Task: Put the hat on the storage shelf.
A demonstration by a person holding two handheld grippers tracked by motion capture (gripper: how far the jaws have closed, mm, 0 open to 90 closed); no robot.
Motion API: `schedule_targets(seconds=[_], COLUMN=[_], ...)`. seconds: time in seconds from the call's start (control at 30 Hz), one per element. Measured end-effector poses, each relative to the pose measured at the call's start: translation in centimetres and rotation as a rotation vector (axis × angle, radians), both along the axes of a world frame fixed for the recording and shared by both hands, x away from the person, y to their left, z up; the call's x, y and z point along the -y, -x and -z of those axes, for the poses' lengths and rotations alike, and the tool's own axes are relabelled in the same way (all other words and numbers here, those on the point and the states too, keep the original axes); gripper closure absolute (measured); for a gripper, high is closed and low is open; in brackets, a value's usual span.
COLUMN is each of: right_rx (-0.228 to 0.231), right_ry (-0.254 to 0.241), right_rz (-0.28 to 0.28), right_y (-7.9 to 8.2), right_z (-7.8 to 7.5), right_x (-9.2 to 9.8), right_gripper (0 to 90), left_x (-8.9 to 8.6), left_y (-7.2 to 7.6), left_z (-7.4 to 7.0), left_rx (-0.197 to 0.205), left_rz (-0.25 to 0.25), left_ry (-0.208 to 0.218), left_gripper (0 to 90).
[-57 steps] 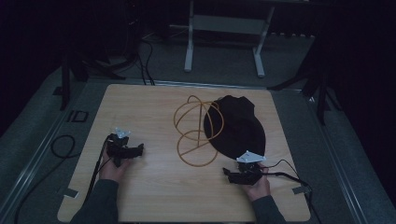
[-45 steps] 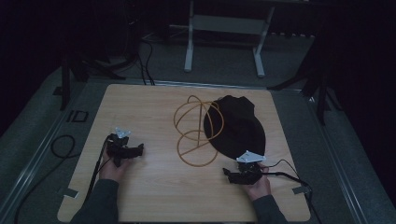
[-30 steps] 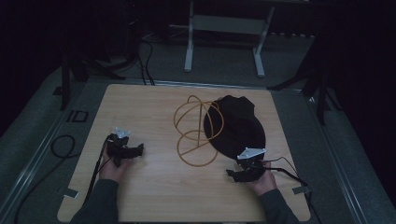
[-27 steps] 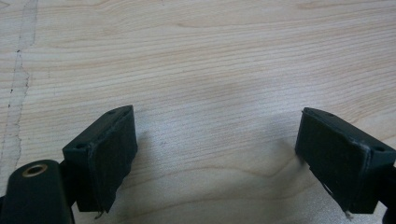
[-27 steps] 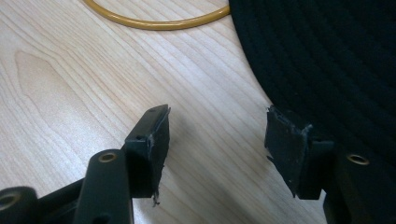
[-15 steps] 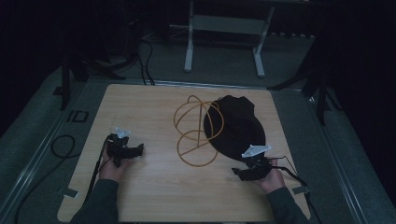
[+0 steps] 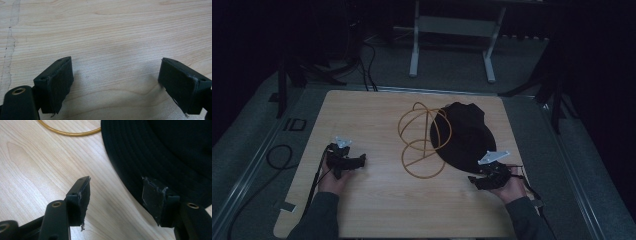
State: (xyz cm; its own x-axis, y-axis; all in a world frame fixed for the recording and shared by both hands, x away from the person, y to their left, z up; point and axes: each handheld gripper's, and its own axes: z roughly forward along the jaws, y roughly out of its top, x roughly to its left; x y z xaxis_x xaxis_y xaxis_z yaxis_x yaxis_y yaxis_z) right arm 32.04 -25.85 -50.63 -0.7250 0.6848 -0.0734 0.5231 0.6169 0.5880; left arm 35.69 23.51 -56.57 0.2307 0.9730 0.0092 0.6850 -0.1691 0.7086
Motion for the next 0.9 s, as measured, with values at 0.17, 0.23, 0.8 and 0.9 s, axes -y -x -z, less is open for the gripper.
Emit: schedule_targets(seconds=[0.17,0.23,0.8,0.9], right_rx=[0.008,0.011,0.061,0.055], right_ry=[-0.002,0.001,0.072,0.085], right_rz=[0.022,0.03,0.042,0.051], right_y=[-0.4,-0.6,-2.7,-3.2], right_z=[-0.8,-1.1,-4.9,-5.4], right_x=[0.9,1.4,2.5,2.4], right_gripper=[39.3,39.5,38.9,38.2], left_x=[0.0,0.0,0.0,0.0], left_y=[0.0,0.0,0.0,0.0], left_z=[0.0,0.0,0.0,0.0], left_rx=[0.001,-0.001,-0.002,-0.001], left_rz=[0.0,0.0,0.001,0.001], left_ry=[0.0,0.0,-0.001,-0.001], left_gripper=[13.0,13.0,13.0,13.0])
